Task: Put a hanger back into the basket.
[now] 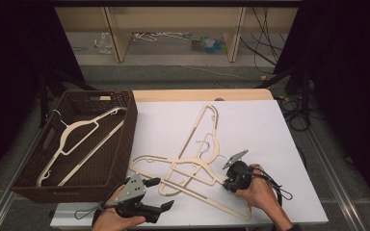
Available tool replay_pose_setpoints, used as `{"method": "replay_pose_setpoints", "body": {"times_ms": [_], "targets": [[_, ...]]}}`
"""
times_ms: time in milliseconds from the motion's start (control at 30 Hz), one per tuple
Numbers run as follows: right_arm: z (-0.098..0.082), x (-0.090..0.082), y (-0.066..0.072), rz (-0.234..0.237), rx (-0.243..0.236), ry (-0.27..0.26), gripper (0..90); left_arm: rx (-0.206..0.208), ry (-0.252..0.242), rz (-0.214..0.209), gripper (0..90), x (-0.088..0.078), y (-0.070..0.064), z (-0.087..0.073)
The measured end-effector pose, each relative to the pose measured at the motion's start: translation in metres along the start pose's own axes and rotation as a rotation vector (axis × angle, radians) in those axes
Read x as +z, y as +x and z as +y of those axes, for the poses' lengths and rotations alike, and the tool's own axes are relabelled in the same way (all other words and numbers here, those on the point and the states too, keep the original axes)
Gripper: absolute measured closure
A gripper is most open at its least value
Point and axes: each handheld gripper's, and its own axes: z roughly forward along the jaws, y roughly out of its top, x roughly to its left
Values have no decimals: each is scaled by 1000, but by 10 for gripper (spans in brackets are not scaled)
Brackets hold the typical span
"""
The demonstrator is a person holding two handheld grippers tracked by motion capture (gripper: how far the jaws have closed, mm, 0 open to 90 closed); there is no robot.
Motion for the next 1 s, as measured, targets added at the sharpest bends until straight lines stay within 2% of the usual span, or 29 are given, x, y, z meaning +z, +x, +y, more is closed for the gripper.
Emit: {"method": "replay_pose_setpoints", "body": {"times_ms": [33, 167, 200, 233, 333, 367, 400, 433, 500, 533, 567, 700, 733, 767, 833, 867, 900, 1000], "targets": [[0, 0, 0, -2, -18, 7, 796, 12, 2, -2, 192, 0, 1, 0], [-2, -4, -2, -18, -90, 25, 796, 5, 8, 8, 196, 3, 2, 0], [-3, -6, -3, -13, -97, 28, 796, 25, 20, 18, 197, 3, 4, 1], [-6, -10, -3, -22, -125, 32, 796, 17, 26, 32, 200, 6, 6, 3], [-8, -14, -3, -18, -135, 28, 796, 20, 36, 40, 203, 12, 9, 6], [-9, -18, -2, -26, -157, 26, 796, 12, 52, 35, 203, 19, 12, 10], [-10, -20, 0, -29, -166, 29, 796, 12, 52, 35, 205, 19, 12, 10], [-10, -20, 0, -29, -166, 29, 796, 21, 57, 33, 205, 23, 14, 12], [-13, -27, 5, -41, -193, 36, 796, 14, 78, 37, 218, 32, 18, 16], [-13, -29, 7, -40, -205, 35, 796, 25, 102, 35, 235, 44, 24, 19], [-13, -29, 7, -40, -205, 35, 796, 25, 102, 35, 257, 44, 24, 19], [-17, -38, 17, -58, -233, 34, 796, 15, 135, 37, 282, 68, 35, 25], [-18, -40, 18, -59, -236, 34, 796, 22, 169, 28, 289, 78, 39, 27], [-18, -41, 19, -62, -244, 31, 796, 22, 169, 28, 288, 78, 39, 27], [-19, -44, 22, -61, -254, 31, 796, 15, 188, 25, 289, 93, 41, 29], [-19, -44, 22, -61, -254, 31, 796, 15, 188, 25, 293, 93, 41, 29], [-20, -45, 24, -70, -257, 33, 796, 50, 216, 12, 293, 96, 44, 29], [-21, -50, 28, -67, -278, 30, 796, 34, 234, 11, 308, 107, 47, 28]]}}
